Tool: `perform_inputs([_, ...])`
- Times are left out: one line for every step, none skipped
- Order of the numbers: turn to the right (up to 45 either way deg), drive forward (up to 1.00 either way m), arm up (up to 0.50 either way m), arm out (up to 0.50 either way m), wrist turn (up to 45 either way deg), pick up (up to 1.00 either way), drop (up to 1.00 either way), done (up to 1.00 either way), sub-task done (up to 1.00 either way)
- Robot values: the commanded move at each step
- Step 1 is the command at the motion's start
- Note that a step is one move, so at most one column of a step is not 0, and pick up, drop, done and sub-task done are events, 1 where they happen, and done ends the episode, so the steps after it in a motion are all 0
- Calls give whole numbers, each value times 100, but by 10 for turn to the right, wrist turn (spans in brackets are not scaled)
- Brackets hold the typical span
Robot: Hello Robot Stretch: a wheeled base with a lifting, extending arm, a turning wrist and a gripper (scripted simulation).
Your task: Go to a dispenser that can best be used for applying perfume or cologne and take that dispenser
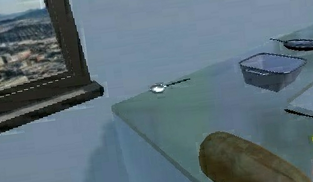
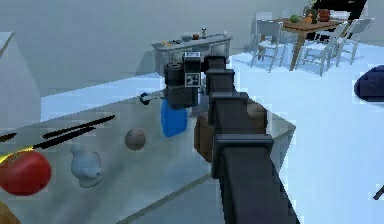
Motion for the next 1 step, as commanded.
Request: perform_inputs([0, 0, 0, 0, 0, 0, 0, 100, 0])
